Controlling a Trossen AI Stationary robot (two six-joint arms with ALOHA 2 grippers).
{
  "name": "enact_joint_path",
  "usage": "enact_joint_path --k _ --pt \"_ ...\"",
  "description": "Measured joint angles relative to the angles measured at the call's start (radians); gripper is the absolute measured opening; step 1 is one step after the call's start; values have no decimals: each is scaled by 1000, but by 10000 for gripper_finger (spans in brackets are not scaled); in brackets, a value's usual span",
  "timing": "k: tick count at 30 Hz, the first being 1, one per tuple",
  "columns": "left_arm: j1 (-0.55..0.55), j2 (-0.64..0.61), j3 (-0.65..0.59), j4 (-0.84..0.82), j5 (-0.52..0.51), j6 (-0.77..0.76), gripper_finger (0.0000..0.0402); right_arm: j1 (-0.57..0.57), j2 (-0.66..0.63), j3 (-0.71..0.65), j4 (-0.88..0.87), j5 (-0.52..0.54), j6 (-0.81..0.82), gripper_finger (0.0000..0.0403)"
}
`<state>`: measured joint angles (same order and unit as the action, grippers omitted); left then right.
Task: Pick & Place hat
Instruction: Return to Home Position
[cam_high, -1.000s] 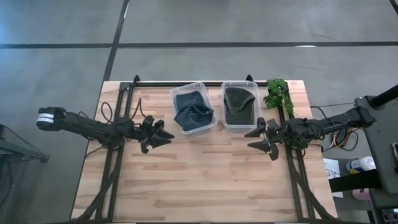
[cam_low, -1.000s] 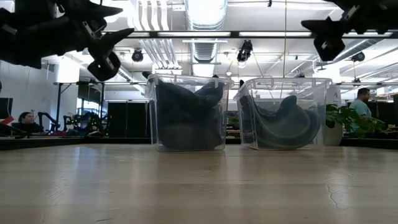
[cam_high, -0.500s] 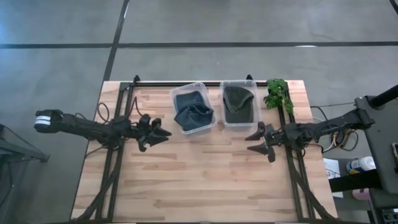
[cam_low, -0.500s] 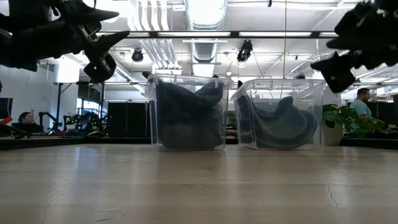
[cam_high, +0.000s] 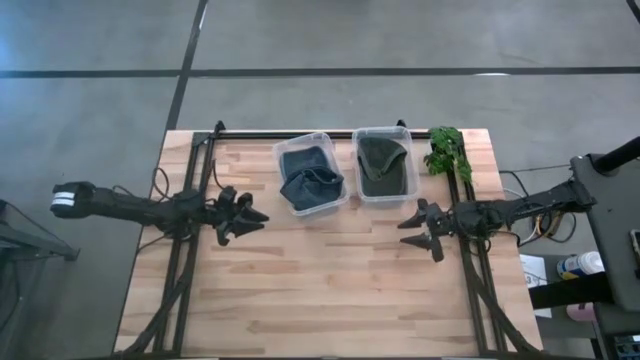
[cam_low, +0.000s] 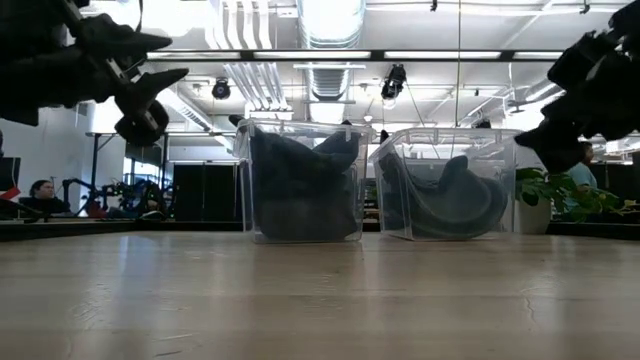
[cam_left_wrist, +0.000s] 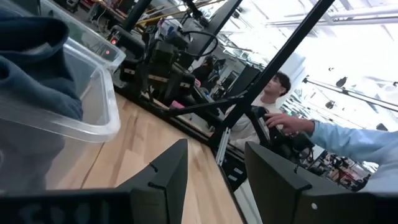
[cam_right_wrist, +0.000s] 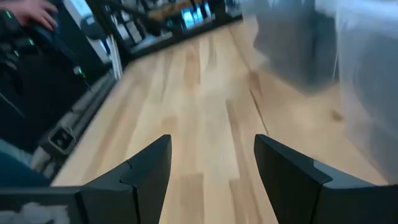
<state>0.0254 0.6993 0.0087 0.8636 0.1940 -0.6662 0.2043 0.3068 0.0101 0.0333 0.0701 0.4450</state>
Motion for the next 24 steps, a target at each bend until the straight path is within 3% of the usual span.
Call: enact_joint_path --k 7,13,24 --pt "0 -233 2 -283 0 0 153 -42 -175 -1 -3 1 0 224" --pt "3 -360 2 -388 0 0 153 -113 -299 -1 -1 1 0 224" --pt "19 -580 0 -428 0 0 153 -162 -298 -1 -1 4 0 224"
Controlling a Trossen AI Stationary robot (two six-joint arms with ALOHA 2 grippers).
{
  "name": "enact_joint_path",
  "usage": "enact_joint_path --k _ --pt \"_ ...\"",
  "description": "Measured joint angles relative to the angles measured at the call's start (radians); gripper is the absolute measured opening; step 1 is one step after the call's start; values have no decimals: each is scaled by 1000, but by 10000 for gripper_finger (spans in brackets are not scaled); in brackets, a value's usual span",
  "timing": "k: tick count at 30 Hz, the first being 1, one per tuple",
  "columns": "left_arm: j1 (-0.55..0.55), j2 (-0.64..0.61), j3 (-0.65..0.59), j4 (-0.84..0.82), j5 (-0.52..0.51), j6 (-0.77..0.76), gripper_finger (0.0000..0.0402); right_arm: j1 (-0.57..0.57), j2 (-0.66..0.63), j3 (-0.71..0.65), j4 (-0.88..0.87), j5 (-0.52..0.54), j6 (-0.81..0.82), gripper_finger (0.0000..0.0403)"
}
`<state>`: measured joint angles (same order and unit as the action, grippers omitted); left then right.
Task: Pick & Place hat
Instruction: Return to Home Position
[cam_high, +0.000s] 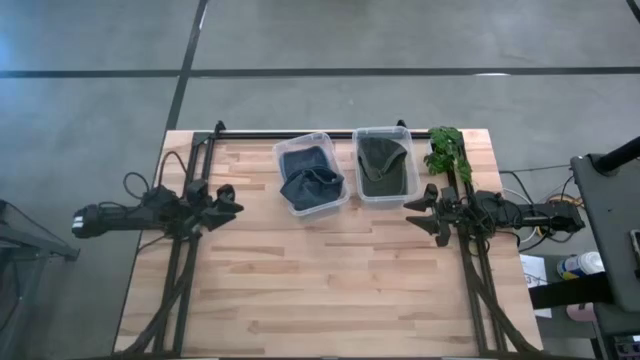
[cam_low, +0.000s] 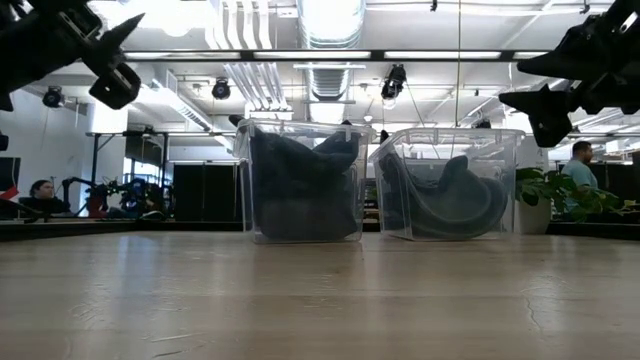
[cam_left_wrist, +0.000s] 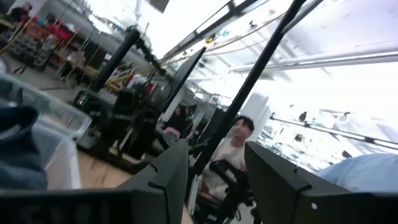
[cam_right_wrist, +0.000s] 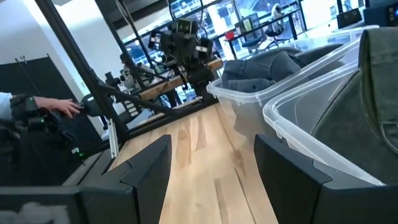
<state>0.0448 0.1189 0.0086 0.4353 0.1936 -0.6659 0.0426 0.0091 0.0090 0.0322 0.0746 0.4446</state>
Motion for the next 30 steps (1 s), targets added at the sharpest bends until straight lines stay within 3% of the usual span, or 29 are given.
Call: enact_joint_path --k 5,21,23,26,28,30 --pt "0 -115 -1 6 0 1 153 0 16 0 0 0 0 224" --pt "1 -117 -2 30 7 2 153 0 27 0 -1 -3 0 224" --pt "1 -118 -2 -11 100 105 153 0 26 0 -1 -3 0 224" --pt "-3 -118 -2 -173 263 479 153 0 26 0 -1 -3 0 224" --pt "-6 -118 -2 -302 268 677 153 0 27 0 -1 -3 0 224" --pt "-10 -118 -2 -360 203 760 153 0 27 0 -1 -3 0 224"
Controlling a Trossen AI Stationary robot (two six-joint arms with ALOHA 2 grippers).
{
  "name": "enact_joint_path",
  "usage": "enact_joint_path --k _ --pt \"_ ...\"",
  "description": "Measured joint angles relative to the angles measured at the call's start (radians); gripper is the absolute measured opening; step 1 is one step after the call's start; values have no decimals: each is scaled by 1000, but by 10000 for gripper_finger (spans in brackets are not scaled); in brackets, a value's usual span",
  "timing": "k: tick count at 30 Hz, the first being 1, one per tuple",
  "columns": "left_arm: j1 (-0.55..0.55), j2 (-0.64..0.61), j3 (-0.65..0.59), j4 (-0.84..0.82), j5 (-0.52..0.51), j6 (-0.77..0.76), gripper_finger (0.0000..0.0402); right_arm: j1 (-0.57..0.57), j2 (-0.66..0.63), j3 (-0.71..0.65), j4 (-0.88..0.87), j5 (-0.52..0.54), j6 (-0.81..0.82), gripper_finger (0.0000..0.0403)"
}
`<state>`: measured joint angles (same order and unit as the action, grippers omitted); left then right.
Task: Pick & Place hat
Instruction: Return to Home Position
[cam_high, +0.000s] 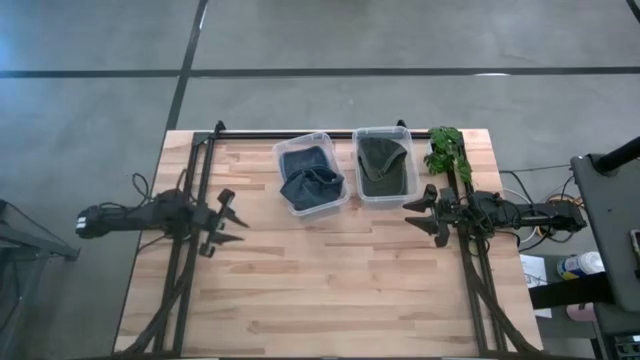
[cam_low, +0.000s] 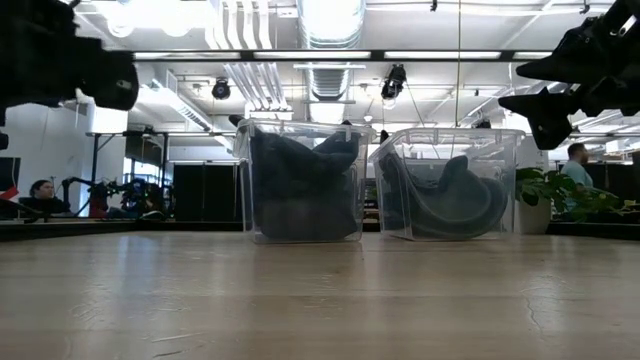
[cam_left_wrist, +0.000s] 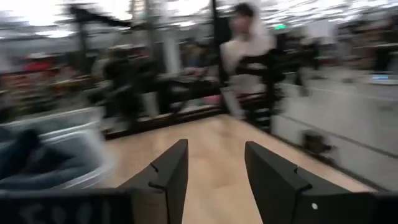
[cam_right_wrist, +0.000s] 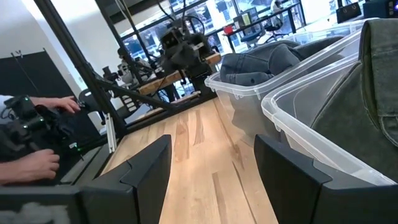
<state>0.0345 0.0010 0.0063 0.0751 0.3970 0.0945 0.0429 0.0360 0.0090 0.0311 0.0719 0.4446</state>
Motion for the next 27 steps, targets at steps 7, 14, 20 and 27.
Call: enact_joint_path --k 7,14,20,27 --pt "0 0 0 -50 -346 -106 153 0 0 0 0 0 0 224" --pt "1 4 2 -59 -400 -137 153 0 0 0 0 1 0 224" --pt "1 5 4 -65 -403 -137 153 0 0 0 0 2 0 224" --pt "1 5 5 -66 -404 -137 153 0 0 0 0 2 0 224"
